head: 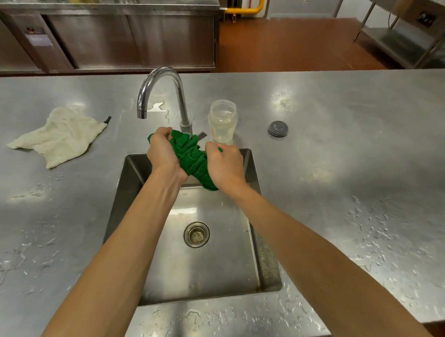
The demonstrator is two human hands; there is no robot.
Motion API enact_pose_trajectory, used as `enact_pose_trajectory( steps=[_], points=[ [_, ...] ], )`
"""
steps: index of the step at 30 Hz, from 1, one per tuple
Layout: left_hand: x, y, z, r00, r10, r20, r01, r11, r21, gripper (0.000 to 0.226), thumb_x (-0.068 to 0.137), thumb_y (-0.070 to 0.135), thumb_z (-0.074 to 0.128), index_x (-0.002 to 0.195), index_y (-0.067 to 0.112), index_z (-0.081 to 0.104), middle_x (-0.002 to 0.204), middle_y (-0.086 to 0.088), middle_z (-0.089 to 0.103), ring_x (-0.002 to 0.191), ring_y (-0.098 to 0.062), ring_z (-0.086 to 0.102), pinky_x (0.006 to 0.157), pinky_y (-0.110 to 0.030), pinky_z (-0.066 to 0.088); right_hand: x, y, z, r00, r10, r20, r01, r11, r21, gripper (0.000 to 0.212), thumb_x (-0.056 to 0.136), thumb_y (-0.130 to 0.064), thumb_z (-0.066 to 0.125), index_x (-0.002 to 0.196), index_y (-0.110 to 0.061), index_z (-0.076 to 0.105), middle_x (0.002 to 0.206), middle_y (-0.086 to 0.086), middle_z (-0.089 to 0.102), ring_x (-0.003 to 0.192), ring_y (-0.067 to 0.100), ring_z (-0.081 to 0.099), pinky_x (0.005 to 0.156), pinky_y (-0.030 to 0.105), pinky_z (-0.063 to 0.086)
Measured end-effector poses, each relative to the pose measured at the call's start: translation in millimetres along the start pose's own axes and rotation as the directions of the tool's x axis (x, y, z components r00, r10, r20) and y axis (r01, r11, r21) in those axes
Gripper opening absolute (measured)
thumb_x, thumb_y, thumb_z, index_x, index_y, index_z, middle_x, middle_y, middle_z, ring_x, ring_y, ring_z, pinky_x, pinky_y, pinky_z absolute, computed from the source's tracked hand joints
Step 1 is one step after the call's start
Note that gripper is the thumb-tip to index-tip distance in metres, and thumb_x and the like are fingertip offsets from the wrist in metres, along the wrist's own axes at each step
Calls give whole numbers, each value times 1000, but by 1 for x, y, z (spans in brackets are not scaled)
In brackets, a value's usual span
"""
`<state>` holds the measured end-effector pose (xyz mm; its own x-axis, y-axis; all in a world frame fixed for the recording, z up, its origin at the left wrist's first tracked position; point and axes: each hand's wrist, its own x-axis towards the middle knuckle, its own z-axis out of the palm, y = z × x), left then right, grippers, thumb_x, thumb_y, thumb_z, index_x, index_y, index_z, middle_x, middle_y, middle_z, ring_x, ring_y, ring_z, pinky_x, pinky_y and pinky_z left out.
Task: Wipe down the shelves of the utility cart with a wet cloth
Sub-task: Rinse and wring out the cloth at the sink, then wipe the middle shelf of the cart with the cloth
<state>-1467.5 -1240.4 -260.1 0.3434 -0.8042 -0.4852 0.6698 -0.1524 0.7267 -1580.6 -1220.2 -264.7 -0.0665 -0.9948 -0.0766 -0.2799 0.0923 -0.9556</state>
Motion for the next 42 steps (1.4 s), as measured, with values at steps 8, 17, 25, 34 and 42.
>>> enact_pose_trajectory(
  steps=[8,17,25,34,42],
  points=[
    [-28,-8,7,997,16,81,-21,998,54,27,91,35,55,84,10,61,84,-13,69,77,-30,72,83,-45,57,-16,0,-33,995,-33,95,31,999,26,33,90,-29,53,61,-14,47,56,-6,44,51,9,38,50,24,30],
    [-92,-52,44,972,20,235,-40,996,80,23,85,36,50,84,14,59,85,-4,64,80,-23,65,75,-32,55,-60,29,-134,998,-21,54,12,987,162,37,82,-20,68,116,-32,67,109,-6,65,101,8,63,88,30,56],
    [-214,-140,104,851,-140,507,11,968,249,16,80,3,40,73,9,53,70,-8,68,65,-23,69,74,-35,58,-144,74,-277,994,88,68,-94,991,97,55,78,-26,80,130,-23,62,123,2,66,107,14,64,93,29,53],
    [-348,-283,163,718,-264,644,-131,857,498,35,88,16,71,118,0,64,106,-13,73,96,-24,72,81,-35,62,-285,147,-443,958,63,-281,-54,998,38,45,70,-45,85,106,-21,74,101,-5,74,93,7,70,83,28,58],
    [-466,-392,195,515,-342,786,-357,748,560,25,85,26,78,100,6,74,89,-4,77,79,-12,74,65,-27,59,-410,211,-548,789,22,-614,-47,999,-25,54,62,-54,80,81,-11,54,96,5,69,97,20,67,87,51,54]
  ],
)
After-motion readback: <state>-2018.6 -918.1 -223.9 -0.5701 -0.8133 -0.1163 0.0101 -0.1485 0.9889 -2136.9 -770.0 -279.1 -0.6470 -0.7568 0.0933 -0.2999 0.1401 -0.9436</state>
